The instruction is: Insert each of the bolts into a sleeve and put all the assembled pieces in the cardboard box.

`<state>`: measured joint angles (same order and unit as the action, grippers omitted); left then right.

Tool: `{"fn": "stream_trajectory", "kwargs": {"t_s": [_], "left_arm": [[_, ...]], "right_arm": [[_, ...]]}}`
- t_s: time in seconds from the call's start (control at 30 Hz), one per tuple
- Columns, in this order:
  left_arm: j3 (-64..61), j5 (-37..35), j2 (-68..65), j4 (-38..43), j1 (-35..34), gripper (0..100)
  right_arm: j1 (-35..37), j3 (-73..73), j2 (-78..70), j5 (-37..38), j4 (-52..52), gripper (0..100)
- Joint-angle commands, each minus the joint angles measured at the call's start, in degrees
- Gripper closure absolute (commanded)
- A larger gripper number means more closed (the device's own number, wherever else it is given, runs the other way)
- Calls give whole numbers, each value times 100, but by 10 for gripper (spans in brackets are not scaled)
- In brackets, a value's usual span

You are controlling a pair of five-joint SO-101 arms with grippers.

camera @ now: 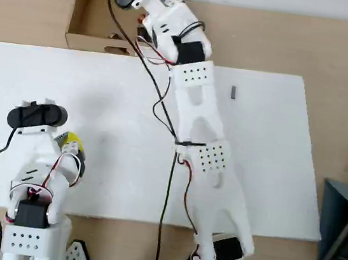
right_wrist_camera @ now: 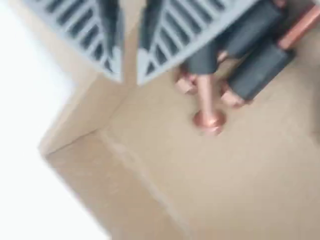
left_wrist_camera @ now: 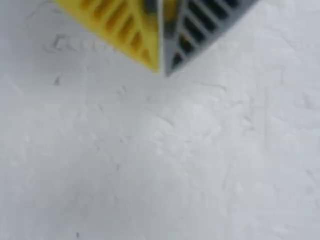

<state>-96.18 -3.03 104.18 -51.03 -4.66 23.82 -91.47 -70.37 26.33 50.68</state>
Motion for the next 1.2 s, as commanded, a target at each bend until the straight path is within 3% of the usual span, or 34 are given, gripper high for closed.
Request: {"fn": "stream_trajectory", "kwargs": {"t_s": [0.0, 0.2, 0.57, 0.9, 1.17], "left_arm": [[-88, -9, 22, -26, -62, 995], [-88, -18, 22, -35, -62, 995], [-88, 0, 22, -35, -62, 995], [-88, 0, 22, -35, -62, 995], [-88, 0, 22, -35, -62, 995]], "right_arm": [[-154, -418, 321, -35, 290, 990], [-242, -400, 1033, -1134, 1081, 990], [-251, -409, 2352, -1257, 3051, 990], [-453, -409, 3530, -2092, 4985, 990], [-681, -356, 4145, -2453, 5187, 990]]}}
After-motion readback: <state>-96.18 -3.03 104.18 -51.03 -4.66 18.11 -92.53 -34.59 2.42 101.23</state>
